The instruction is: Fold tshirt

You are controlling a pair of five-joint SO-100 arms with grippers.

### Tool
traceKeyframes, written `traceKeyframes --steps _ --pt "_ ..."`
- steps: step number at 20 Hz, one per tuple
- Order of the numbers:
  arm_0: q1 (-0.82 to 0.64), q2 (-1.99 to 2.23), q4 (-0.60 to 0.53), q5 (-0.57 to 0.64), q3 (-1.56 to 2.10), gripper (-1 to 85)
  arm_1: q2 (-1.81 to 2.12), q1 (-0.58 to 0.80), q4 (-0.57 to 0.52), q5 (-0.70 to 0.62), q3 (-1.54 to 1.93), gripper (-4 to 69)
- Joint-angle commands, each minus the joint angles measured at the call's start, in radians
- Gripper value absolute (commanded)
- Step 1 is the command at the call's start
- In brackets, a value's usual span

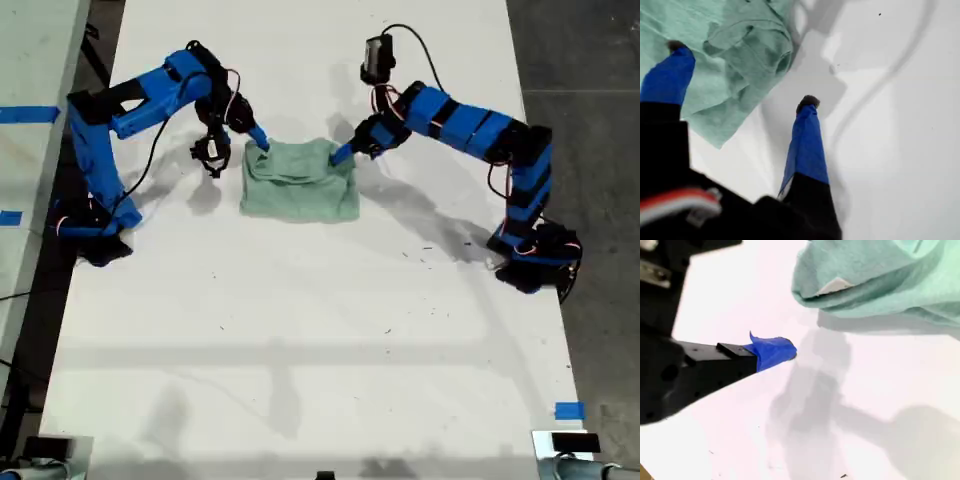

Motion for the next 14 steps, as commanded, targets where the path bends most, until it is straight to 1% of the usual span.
traceKeyframes --steps 1,2,4,5,6,8,9,10,12,13,14 --pt "0.054 0.259 0.092 -0.029 -0.041 26.9 0.304 -0.038 0.092 0.048 0.048 36.5" --pt "0.091 0.341 0.110 -0.035 -0.014 25.5 0.393 -0.063 0.112 0.071 0.101 35.9" --pt "0.179 0.520 0.109 -0.049 0.091 14.0 0.583 -0.118 0.141 0.146 0.239 34.5" --pt "0.227 0.620 0.087 -0.074 0.178 5.8 0.681 -0.147 0.155 0.193 0.318 33.1" --pt "0.276 0.721 0.052 -0.114 0.284 0.1 0.781 -0.181 0.164 0.245 0.405 32.1" --pt "0.377 0.908 -0.028 -0.216 0.511 0.1 0.983 -0.268 0.166 0.383 0.591 28.2" --pt "0.428 0.991 -0.072 -0.267 0.624 0.1 1.077 -0.324 0.156 0.462 0.690 24.8" --pt "0.480 1.083 -0.140 -0.325 0.752 0.1 1.163 -0.387 0.140 0.545 0.787 20.2" --pt "0.591 1.267 -0.324 -0.414 1.014 0.1 1.324 -0.528 0.080 0.716 0.969 3.5" --pt "0.626 1.338 -0.364 -0.482 1.126 0.1 1.407 -0.586 0.049 0.799 1.065 1.1" --pt "0.663 1.416 -0.422 -0.537 1.250 0.1 1.502 -0.640 0.014 0.876 1.160 0.4"
